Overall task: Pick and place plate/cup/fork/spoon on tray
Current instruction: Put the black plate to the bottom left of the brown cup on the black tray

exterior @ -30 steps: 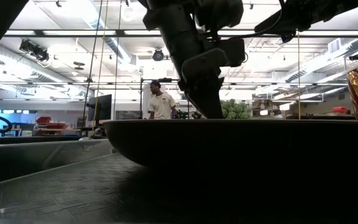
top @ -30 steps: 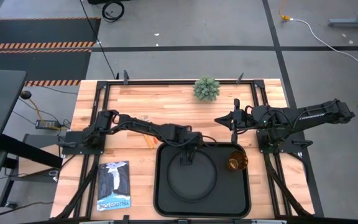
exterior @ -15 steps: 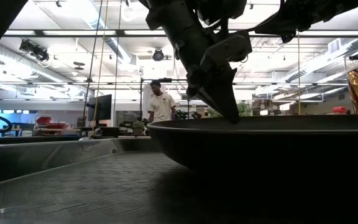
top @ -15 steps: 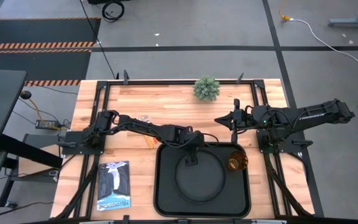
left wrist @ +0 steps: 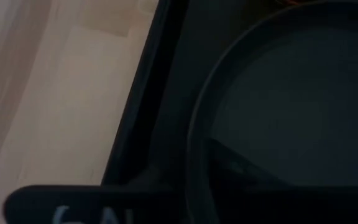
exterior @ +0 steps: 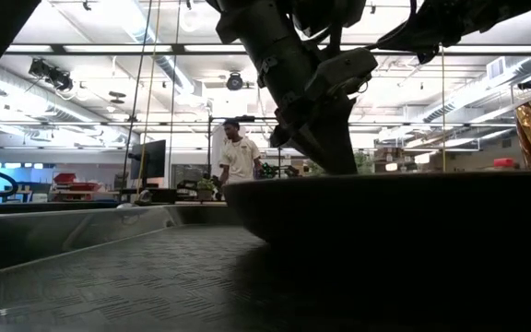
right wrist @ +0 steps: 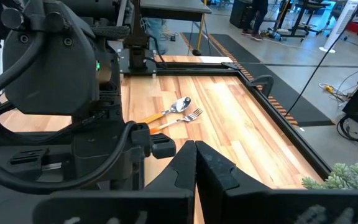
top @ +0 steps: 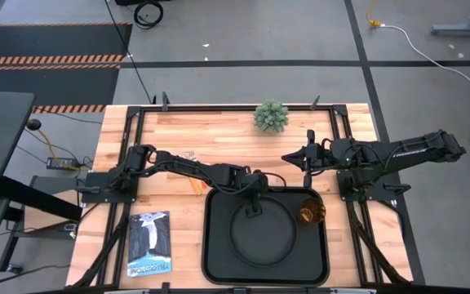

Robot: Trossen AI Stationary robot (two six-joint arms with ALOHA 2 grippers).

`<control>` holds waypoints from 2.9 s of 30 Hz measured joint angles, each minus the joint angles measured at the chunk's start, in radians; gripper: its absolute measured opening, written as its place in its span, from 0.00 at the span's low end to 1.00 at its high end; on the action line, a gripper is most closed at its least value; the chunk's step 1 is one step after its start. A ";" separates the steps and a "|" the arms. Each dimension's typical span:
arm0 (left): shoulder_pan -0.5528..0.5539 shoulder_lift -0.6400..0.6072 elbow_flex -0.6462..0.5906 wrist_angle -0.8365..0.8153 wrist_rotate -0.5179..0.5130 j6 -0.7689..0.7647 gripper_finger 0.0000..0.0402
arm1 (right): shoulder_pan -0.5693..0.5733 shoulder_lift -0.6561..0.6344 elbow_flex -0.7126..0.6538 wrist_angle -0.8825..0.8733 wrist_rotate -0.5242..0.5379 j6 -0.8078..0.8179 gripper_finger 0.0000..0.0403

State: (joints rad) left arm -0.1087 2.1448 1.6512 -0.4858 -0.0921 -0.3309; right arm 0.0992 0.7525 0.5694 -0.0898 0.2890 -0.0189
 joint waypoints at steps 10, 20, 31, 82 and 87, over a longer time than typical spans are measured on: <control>0.006 -0.012 0.001 -0.038 0.054 -0.002 0.37 | 0.000 0.000 0.000 0.000 0.000 -0.001 0.03; -0.011 -0.094 0.002 -0.167 -0.013 0.027 0.36 | 0.000 0.000 0.000 0.007 0.000 -0.001 0.03; -0.038 -0.146 0.001 -0.380 -0.040 -0.053 0.35 | 0.000 0.000 0.000 0.010 0.000 0.016 0.03; -0.180 -0.029 -0.004 -0.355 0.010 -0.076 0.35 | 0.000 0.000 0.000 0.014 -0.023 0.020 0.03; -0.187 -0.029 -0.004 -0.331 0.010 -0.072 0.35 | 0.000 0.000 0.000 0.014 -0.023 0.020 0.03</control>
State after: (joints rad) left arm -0.2958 2.1159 1.6474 -0.8163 -0.0818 -0.4024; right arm 0.0992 0.7528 0.5694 -0.0761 0.2661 0.0010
